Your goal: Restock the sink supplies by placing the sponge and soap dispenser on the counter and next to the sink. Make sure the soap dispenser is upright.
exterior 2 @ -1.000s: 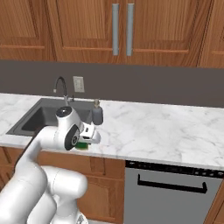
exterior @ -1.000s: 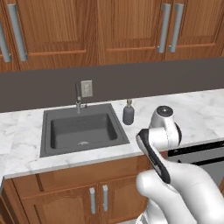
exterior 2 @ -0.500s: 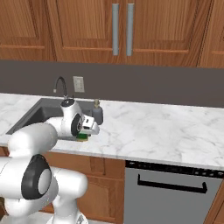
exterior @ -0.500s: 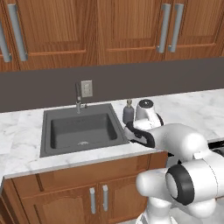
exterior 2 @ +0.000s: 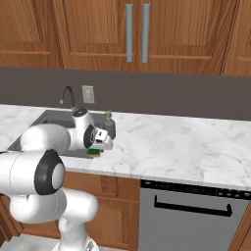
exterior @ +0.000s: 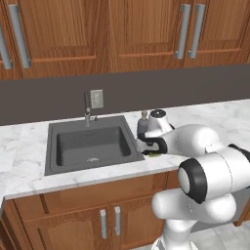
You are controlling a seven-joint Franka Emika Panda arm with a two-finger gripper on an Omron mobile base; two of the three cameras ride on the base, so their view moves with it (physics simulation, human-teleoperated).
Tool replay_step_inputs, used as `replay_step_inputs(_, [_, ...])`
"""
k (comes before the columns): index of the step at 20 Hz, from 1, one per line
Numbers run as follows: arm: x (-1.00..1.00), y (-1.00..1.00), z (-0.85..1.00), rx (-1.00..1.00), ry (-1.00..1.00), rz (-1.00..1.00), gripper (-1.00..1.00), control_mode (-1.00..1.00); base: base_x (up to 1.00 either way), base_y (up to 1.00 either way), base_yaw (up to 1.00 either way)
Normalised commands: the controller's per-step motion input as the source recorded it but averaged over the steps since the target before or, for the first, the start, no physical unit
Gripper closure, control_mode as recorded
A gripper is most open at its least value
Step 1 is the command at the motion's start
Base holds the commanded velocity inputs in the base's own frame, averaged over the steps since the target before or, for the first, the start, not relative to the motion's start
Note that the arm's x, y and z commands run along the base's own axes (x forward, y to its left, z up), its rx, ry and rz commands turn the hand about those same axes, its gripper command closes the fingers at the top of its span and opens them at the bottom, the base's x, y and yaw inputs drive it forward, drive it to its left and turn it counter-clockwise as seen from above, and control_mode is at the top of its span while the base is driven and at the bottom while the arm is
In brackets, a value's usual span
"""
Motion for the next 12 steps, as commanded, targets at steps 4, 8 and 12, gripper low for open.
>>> replay_step_inputs(4, [0.00,0.00,-0.25,0.00,0.00,0.00,1.00,-1.00,0.00,0.00,0.00])
replay_step_inputs(8, [0.04,-0.04,-0.19,0.00,0.00,0.00,1.00,-1.00,0.00,0.00,0.00])
replay_step_inputs(12, [0.11,-0.12,-0.21,0.00,0.01,0.00,1.00,-1.00,0.00,0.00,0.00])
